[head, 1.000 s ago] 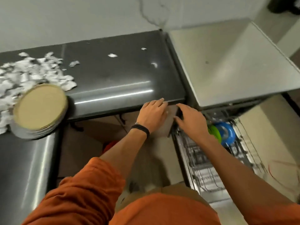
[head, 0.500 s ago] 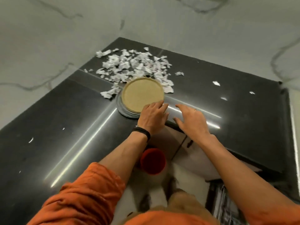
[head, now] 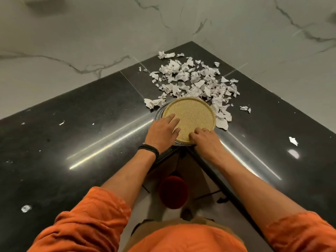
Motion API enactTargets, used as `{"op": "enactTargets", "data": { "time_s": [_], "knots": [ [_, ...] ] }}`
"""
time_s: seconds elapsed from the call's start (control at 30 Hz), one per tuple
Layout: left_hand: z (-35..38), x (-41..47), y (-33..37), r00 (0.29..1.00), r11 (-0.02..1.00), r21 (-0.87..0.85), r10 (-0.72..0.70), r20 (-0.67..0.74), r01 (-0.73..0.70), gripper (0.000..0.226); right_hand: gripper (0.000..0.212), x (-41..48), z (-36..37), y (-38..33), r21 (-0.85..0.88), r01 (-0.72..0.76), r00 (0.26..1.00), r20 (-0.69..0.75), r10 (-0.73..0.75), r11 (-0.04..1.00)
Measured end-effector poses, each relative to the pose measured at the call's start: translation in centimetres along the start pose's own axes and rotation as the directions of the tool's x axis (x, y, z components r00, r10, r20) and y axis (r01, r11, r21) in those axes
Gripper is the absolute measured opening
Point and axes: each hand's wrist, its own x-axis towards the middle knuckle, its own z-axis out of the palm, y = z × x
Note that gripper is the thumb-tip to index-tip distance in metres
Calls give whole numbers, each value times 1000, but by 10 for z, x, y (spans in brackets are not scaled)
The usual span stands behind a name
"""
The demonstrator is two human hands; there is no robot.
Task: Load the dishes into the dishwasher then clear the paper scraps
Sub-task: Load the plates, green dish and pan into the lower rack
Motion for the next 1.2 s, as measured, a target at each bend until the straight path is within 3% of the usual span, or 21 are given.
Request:
{"op": "enactTargets", "data": {
  "time_s": [0.2,0.3,0.47,0.6,0.73,0.87,1.2],
  "knots": [
    [8,9,16,999,999,-48,23,49,-21,40,22,-6,6,20,-23,133,989,-64,-134,991],
    [4,12,23,994,993,-79,89,59,-84,42,26,-14,0,22,-65,125,969,-206,-136,990],
    [-13,17,36,948,952,-112,298,115,-286,65,22,-41,-19,22,-135,-115,903,-427,47,984],
    [-24,19,58,866,862,-172,495,77,-477,68,16,-89,-25,9,-87,-348,827,-498,262,933],
    [-21,2,90,745,742,-194,663,73,-641,73,14,-148,-25,-14,2,-565,710,-510,487,825],
    [-4,-31,141,580,569,-208,815,13,-795,72,19,-218,-22,-50,53,-707,601,-480,639,705],
    [13,-164,299,143,97,-402,986,-86,-910,38,22,-392,6,-127,211,-896,284,-406,869,392]
  ]
}}
